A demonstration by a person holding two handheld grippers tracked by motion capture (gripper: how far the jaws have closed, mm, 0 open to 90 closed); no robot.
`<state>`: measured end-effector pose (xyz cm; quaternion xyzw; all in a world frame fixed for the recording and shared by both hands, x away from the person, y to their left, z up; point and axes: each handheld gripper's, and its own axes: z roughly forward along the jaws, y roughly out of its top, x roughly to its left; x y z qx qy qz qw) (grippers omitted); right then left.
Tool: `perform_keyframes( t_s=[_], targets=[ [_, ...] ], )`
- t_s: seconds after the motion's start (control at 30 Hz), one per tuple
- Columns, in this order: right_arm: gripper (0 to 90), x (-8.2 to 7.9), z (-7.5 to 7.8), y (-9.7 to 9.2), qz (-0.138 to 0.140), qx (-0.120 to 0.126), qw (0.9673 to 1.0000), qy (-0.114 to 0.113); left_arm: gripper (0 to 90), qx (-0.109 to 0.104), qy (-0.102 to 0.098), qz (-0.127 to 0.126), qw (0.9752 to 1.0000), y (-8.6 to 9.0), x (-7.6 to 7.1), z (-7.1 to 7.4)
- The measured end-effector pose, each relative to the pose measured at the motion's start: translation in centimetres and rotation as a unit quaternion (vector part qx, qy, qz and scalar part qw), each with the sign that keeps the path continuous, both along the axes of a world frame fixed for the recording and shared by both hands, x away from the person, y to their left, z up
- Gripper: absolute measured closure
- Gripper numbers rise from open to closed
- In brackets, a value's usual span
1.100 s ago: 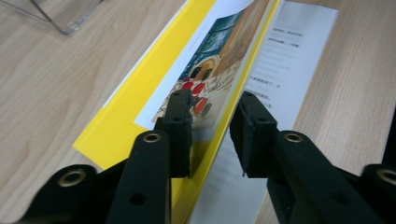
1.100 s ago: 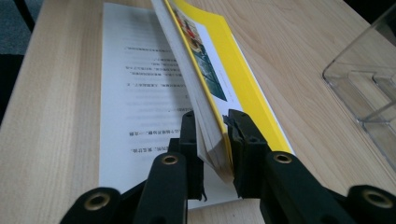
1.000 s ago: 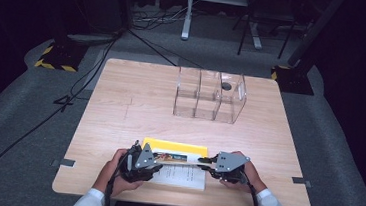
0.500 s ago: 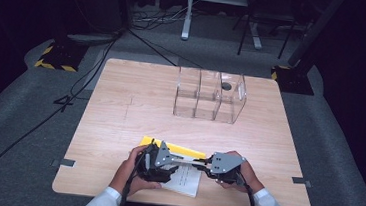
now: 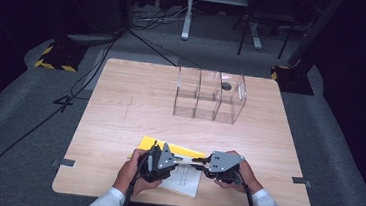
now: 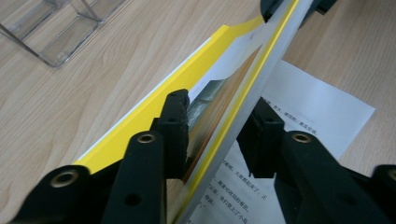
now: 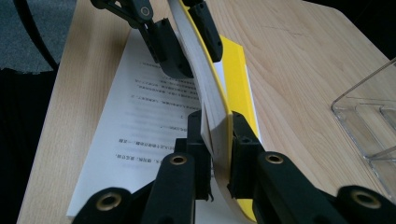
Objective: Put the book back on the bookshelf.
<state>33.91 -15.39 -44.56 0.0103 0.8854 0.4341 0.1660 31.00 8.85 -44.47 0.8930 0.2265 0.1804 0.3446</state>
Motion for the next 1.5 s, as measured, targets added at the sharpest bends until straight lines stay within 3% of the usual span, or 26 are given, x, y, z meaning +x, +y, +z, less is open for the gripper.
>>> perform_keyframes(
  t_s=[0.13,0.2,0.23,0.3,0.37,0.4,0.47,0.57,0.6,0.67,0.8,0.87,0.93,1.0,1.03,1.07,1.1,1.13,1.23,1.27,1.37,1.43,1.5],
  targets=[
    [73.3,0.1,0.1,-0.1,-0.015,0.026,0.9995,0.011,75.0,-0.012,-0.011,-0.011,0.9998,0.4,0.0,-0.1],
    [61.2,0.3,0.3,-0.4,-0.03,0.046,0.9984,0.015,76.6,-0.031,-0.011,-0.013,0.9994,1.0,0.1,-0.2],
    [56.4,0.4,0.3,-0.6,-0.041,0.047,0.9979,0.017,76.9,-0.049,-0.008,-0.01,0.9987,1.5,0.1,-0.2],
    [51.8,0.7,0.4,-1.0,-0.056,0.046,0.9972,0.018,77.1,-0.061,-0.011,-0.009,0.9981,1.9,0.1,-0.1],
    [48.5,1.2,0.2,-2.1,-0.078,0.054,0.9948,0.036,77.8,-0.072,-0.017,-0.002,0.9973,2.5,0.1,0.1],
    [45.8,1.9,0.0,-3.2,-0.093,0.067,0.9919,0.056,78.7,-0.077,-0.02,0.003,0.9968,2.8,0.1,0.2],
    [45.1,2.4,-0.3,-4.0,-0.108,0.067,0.99,0.062,79.1,-0.102,-0.022,0.007,0.9945,3.9,0.2,0.5],
    [44.6,2.9,-0.8,-4.6,-0.126,0.061,0.988,0.066,79.4,-0.115,-0.026,0.009,0.993,4.6,0.2,0.8],
    [44.1,3.7,-1.6,-4.8,-0.135,0.062,0.9845,0.093,79.9,-0.122,-0.027,0.013,0.9921,4.9,0.2,0.9],
    [44.0,4.0,-2.2,-4.5,-0.144,0.058,0.9827,0.1,80.3,-0.129,-0.03,0.018,0.991,5.4,0.2,1.1],
    [40.3,4.7,-4.2,-2.9,-0.145,0.024,0.9821,0.117,80.3,-0.136,-0.031,0.018,0.99,5.7,0.2,1.1],
    [39.2,4.8,-4.5,-2.6,-0.144,0.026,0.9812,0.126,80.3,-0.136,-0.031,0.017,0.99,5.8,0.2,1.1],
    [37.5,5.2,-4.7,-2.0,-0.139,0.065,0.9768,0.149,80.2,-0.131,-0.03,0.015,0.9908,5.6,0.0,1.0],
    [37.7,5.3,-4.4,-1.9,-0.135,0.079,0.976,0.151,80.2,-0.137,-0.03,0.018,0.9899,5.7,0.0,1.0],
    [37.7,5.2,-4.1,-1.9,-0.14,0.09,0.9759,0.142,80.2,-0.149,-0.027,0.018,0.9882,5.9,0.1,1.0],
    [38.1,5.1,-3.7,-2.0,-0.136,0.108,0.9749,0.14,80.3,-0.16,-0.026,0.016,0.9866,6.2,0.1,1.1],
    [39.6,5.0,-2.8,-2.1,-0.133,0.134,0.9719,0.141,80.3,-0.17,-0.024,0.017,0.9851,6.5,0.1,1.2],
    [40.0,4.9,-2.4,-2.1,-0.132,0.14,0.9718,0.137,80.3,-0.181,-0.023,0.017,0.983,6.8,-0.1,1.3],
    [40.1,4.5,-0.9,-1.5,-0.127,0.15,0.974,0.112,79.8,-0.198,-0.022,0.02,0.9798,7.4,-0.6,1.2],
    [40.1,4.5,-0.9,-1.5,-0.127,0.15,0.974,0.112,79.6,-0.198,-0.022,0.02,0.9798,7.4,-0.6,1.2],
    [40.3,4.3,0.2,-0.5,-0.115,0.171,0.9724,0.11,79.0,-0.221,-0.02,0.031,0.9746,8.7,-0.9,1.3],
    [40.3,4.3,0.8,0.3,-0.105,0.176,0.9727,0.108,79.3,-0.222,-0.02,0.029,0.9745,9.0,-1.2,1.3],
    [41.1,4.2,1.3,1.0,-0.104,0.177,0.9731,0.104,79.0,-0.209,-0.025,0.029,0.9773,9.2,-1.6,1.2]
  ],
)
